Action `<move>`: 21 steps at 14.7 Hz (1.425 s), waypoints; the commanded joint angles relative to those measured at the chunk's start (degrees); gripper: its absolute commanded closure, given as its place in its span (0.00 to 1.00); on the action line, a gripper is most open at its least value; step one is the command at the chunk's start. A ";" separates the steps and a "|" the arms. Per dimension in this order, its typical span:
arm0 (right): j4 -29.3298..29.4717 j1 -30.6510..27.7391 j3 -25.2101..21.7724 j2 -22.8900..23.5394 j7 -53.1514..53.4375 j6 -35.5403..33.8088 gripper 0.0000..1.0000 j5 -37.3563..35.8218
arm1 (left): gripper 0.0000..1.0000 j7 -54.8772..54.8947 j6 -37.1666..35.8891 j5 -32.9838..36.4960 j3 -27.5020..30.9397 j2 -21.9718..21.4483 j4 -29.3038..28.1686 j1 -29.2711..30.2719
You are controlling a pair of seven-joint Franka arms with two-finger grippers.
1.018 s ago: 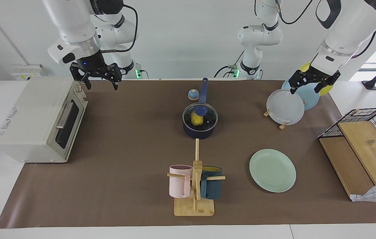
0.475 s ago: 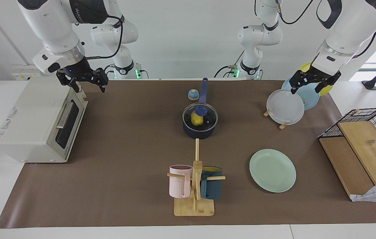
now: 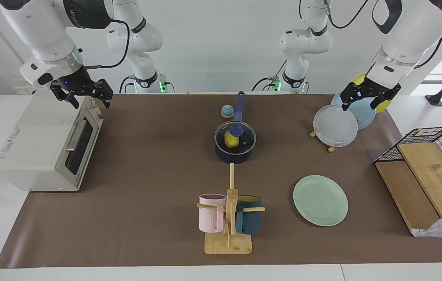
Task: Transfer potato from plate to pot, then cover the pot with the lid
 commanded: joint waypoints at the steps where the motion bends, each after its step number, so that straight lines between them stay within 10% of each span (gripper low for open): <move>1: -1.61 -1.10 1.86 -0.91 -0.85 1.86 0.00 -0.48 | 0.00 -0.56 0.83 -0.69 -0.26 -1.31 -1.53 0.60; 21: 0.14 -1.45 1.60 1.11 -3.75 -0.15 0.00 -2.94 | 0.00 -0.56 0.83 -0.69 -0.26 -1.31 -1.53 0.68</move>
